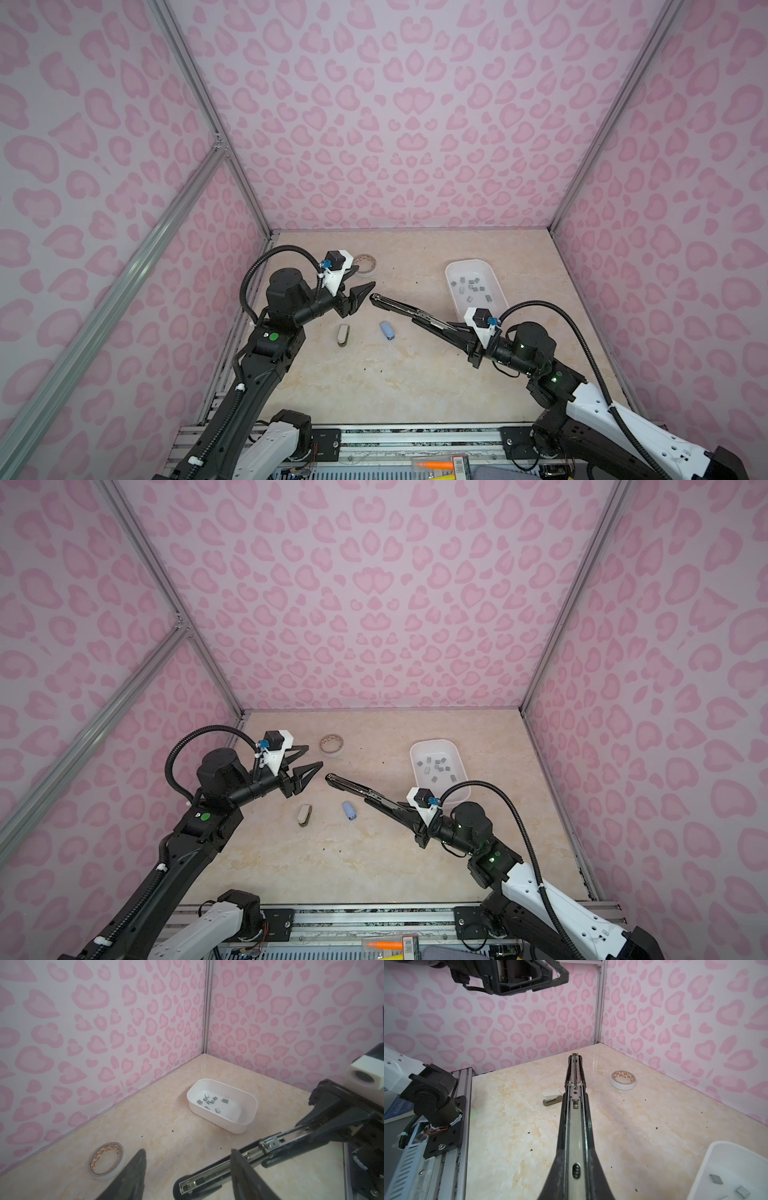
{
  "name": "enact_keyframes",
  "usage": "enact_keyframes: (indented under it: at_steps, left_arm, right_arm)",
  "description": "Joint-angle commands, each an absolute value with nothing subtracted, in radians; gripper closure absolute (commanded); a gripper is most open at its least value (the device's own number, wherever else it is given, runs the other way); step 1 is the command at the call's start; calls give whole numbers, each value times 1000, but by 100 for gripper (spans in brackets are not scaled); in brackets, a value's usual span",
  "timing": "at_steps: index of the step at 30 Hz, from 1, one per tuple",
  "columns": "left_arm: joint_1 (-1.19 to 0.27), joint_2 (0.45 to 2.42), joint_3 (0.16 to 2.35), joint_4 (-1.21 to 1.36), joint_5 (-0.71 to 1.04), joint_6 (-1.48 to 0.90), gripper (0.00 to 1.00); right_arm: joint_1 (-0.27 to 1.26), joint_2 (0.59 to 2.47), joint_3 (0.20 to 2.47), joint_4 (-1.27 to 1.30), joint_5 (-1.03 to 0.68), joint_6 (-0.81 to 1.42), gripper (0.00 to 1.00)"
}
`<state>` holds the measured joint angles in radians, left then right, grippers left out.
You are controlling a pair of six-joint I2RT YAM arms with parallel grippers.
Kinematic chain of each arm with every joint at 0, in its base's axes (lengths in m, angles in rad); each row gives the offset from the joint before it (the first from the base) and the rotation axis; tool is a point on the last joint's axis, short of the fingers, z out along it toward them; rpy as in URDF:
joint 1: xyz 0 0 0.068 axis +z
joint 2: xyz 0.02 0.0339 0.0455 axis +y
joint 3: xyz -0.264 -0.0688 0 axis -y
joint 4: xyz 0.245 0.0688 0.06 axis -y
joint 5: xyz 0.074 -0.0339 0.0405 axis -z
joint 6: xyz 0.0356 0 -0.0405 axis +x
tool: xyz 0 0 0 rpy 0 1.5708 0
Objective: Load the staples into the stapler
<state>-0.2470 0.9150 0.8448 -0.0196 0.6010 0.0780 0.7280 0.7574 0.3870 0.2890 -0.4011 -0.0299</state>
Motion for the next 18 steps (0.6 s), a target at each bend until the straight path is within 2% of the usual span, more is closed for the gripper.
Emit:
enact_keyframes:
  at_steps: [1, 5, 9, 11, 14, 18]
  left_arm:
    - [-252, 877, 817, 44, 491, -104, 36]
    - [-253, 739, 684, 2, 172, -215, 35]
    - [-252, 534, 486, 0, -110, -314, 25]
    - [-252, 458, 417, -11, -221, -352, 20]
    - [-252, 384, 337, -16, -321, -355, 17]
    - [-251, 368, 242, 35, -484, -416, 9]
  right_arm:
    - [829, 772, 369, 410, -118, -20, 100]
    - [916, 820, 305, 524, 78, -41, 100]
    - [923, 904, 251, 698, 175, -19, 100]
    - [928, 969, 252, 744, 219, -37, 100]
    - [938, 1090, 285, 779, 277, -61, 100]
    - [961, 1244, 357, 811, 383, -75, 100]
